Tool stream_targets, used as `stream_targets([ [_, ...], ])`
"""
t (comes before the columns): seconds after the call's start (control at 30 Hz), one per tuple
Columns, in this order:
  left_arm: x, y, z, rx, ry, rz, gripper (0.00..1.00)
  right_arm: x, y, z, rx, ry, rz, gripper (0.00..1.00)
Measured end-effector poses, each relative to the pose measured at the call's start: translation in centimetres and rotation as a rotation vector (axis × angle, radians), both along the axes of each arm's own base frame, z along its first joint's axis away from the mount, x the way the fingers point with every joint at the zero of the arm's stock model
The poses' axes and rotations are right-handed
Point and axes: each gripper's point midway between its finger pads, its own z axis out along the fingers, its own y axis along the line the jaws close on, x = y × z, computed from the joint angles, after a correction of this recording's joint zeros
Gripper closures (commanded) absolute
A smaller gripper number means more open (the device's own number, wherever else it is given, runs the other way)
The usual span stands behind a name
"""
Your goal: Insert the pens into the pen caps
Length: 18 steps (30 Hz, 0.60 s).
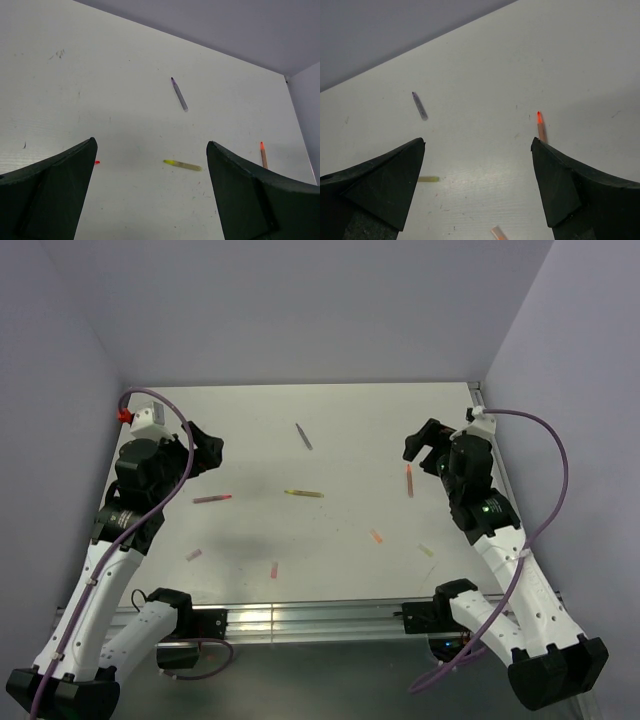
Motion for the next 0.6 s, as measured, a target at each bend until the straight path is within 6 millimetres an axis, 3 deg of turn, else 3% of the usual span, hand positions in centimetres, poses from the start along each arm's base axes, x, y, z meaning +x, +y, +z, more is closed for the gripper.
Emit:
stream_targets([
  [0.6,0.2,-0.8,-0.7,-0.007,0.028,-0.044,0.07,0.2,1.5,-1.6,-0.026,0.057,0.101,0.14],
])
